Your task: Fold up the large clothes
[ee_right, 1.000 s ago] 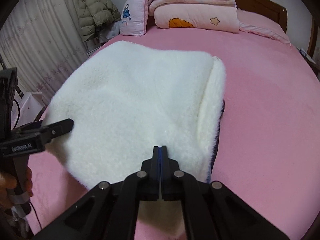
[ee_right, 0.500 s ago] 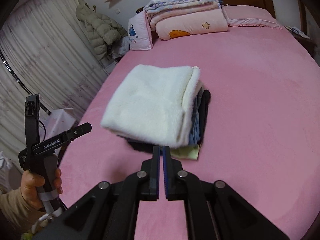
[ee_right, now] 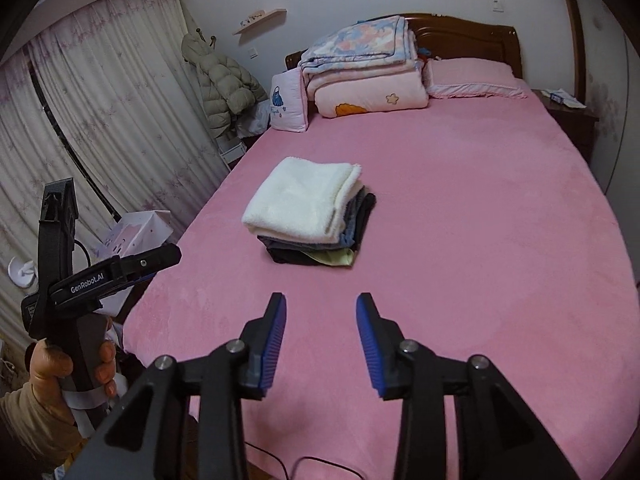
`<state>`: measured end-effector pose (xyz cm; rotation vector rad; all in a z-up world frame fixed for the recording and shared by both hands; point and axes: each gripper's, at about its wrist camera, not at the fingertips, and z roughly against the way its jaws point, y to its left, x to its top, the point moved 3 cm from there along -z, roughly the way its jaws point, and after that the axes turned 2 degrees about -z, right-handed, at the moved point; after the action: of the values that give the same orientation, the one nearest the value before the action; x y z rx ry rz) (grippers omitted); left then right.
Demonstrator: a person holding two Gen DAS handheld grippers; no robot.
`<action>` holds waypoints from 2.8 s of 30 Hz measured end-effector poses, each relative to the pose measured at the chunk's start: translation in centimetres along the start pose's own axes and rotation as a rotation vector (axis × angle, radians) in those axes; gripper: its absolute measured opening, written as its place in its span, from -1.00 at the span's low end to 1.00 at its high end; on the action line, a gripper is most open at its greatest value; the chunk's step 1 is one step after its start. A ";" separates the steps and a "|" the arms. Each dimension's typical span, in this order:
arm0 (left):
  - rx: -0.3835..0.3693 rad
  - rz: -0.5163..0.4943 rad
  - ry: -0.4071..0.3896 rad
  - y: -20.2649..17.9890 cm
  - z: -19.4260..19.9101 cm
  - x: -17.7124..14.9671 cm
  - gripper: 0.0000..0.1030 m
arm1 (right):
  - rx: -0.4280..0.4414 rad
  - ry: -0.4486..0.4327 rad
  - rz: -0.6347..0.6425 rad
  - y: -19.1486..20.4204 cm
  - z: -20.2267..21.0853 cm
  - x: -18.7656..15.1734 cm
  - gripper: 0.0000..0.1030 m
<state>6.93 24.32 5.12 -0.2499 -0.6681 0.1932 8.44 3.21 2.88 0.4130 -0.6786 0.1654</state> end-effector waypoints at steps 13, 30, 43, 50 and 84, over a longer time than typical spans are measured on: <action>0.114 -0.032 0.009 -7.6 1.3 -9.2 0.98 | -0.142 -0.054 0.004 -5.3 7.1 -6.8 -0.29; 0.162 -0.211 0.065 -14.4 0.0 -14.7 0.98 | -0.201 0.040 -0.078 -9.0 5.8 -10.3 -0.29; 0.136 -0.305 0.045 -17.2 0.1 -14.6 0.98 | -0.206 0.051 -0.044 -9.0 5.0 -9.5 -0.27; 0.121 -0.326 0.043 -17.5 0.3 -14.2 0.98 | -0.209 0.050 -0.054 -9.2 5.1 -9.3 -0.26; 0.089 -0.288 0.081 -16.7 -0.1 -12.6 0.98 | -0.246 0.070 -0.148 -9.6 4.4 -8.7 0.39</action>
<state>-1.02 5.20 2.49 -0.0740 -0.6057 -0.0629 1.90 -7.43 -2.66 0.2191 -0.5889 -0.0439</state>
